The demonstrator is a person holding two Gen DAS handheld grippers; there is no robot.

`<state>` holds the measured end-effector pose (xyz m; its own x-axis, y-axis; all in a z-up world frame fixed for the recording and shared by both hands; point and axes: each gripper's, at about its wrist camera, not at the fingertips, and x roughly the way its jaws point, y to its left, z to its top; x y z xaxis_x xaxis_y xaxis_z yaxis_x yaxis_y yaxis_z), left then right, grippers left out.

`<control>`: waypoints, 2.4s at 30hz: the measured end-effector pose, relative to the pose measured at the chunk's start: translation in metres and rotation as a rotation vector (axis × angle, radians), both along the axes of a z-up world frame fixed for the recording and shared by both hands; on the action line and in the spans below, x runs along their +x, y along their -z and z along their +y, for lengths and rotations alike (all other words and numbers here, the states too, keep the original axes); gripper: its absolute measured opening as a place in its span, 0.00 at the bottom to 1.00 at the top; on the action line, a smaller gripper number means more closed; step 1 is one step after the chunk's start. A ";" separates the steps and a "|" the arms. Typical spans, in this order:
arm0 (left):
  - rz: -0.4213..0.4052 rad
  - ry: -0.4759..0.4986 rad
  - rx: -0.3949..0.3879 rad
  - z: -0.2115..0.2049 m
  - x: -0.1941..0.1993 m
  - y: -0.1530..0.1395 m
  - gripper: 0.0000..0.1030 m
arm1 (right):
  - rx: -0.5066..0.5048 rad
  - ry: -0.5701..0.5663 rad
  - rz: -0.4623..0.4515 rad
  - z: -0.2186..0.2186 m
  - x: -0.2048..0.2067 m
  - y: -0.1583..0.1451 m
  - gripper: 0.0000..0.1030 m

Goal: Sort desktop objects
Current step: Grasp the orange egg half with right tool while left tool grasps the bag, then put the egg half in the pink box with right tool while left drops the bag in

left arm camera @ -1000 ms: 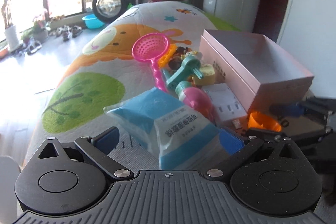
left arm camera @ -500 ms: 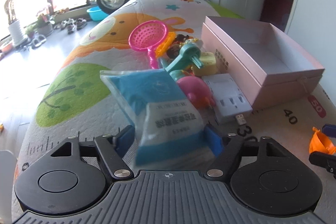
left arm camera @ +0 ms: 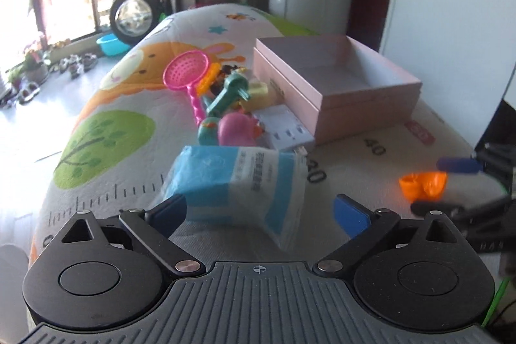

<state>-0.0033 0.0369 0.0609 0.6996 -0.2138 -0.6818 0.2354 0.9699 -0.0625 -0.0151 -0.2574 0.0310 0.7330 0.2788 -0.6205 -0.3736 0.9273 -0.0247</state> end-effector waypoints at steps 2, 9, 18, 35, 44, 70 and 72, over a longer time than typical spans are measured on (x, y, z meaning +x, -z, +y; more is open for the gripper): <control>0.061 -0.035 -0.047 -0.002 0.016 0.000 0.98 | -0.002 0.001 0.003 0.003 0.001 0.003 0.76; 0.156 -0.145 -0.127 -0.006 0.077 0.019 0.99 | 0.008 0.031 0.028 0.004 0.004 0.015 0.80; 0.117 -0.131 0.020 -0.004 0.088 0.033 0.79 | 0.035 0.047 0.028 0.000 0.006 0.016 0.83; 0.109 -0.233 -0.146 0.017 0.073 -0.004 1.00 | -0.006 0.022 0.019 0.012 0.003 0.020 0.78; 0.163 -0.239 0.008 -0.004 0.120 0.031 0.96 | 0.034 0.069 0.004 0.002 0.002 0.018 0.83; -0.228 0.283 -0.055 -0.069 0.024 -0.072 0.61 | 0.006 0.077 -0.291 -0.038 0.009 -0.103 0.55; -0.254 0.276 -0.094 -0.087 0.057 -0.078 0.65 | 0.008 0.107 -0.329 -0.043 0.038 -0.122 0.55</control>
<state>0.0538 -0.0500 0.1388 0.7512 -0.4709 -0.4625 0.5062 0.8607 -0.0542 0.0233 -0.3007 0.1532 0.9188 0.1936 -0.3439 -0.2476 0.9614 -0.1203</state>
